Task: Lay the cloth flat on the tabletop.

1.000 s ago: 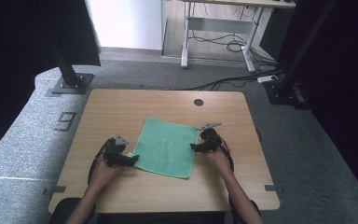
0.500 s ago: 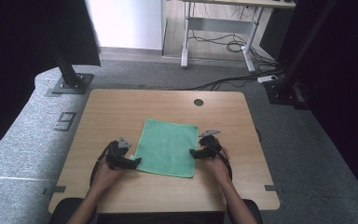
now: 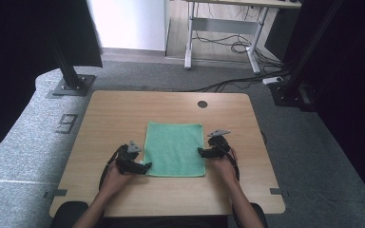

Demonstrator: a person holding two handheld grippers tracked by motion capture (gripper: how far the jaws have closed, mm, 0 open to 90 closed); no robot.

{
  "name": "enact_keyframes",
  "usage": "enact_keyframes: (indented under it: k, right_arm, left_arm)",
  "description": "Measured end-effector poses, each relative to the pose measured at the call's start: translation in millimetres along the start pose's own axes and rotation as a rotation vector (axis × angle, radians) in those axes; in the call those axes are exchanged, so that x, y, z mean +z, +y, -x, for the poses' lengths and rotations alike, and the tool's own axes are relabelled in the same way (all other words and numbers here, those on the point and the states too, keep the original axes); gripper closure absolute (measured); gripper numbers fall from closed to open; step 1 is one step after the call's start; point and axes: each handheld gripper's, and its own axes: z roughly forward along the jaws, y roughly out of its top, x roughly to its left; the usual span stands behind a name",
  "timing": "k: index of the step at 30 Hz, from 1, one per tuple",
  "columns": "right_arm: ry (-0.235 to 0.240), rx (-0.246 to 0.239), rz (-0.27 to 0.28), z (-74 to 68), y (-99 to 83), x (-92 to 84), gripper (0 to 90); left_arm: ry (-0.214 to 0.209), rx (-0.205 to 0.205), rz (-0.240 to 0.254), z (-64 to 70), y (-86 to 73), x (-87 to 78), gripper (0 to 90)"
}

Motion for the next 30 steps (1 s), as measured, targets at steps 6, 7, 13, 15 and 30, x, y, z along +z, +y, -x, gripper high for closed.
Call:
enact_keyframes:
  k: [6, 7, 13, 15, 30]
  right_arm:
    - [0.008, 0.001, 0.018, 1.5, -2.0, 0.2, 21.5]
    - [0.008, -0.002, 0.018, 1.7, -2.2, 0.1, 21.7]
    - [0.034, -0.005, 0.029, 2.3, -3.3, -6.1, 22.8]
    - [0.044, -0.004, 0.037, 1.7, -4.6, -11.8, 22.8]
    - [0.038, 0.009, 0.058, -2.8, -30.2, -49.9, 13.4]
  left_arm:
    - [0.001, -0.002, -0.001, 0.0, -0.3, -0.3, 6.5]
    - [0.001, -0.002, -0.003, -0.1, -0.3, -0.6, 6.6]
    - [0.013, 0.016, 0.001, -0.1, 0.2, -7.5, 6.7]
    - [0.010, 0.015, 0.007, -1.4, -0.5, -10.6, 6.6]
    - [0.008, -0.057, 0.034, -34.6, -13.9, -36.7, 2.8]
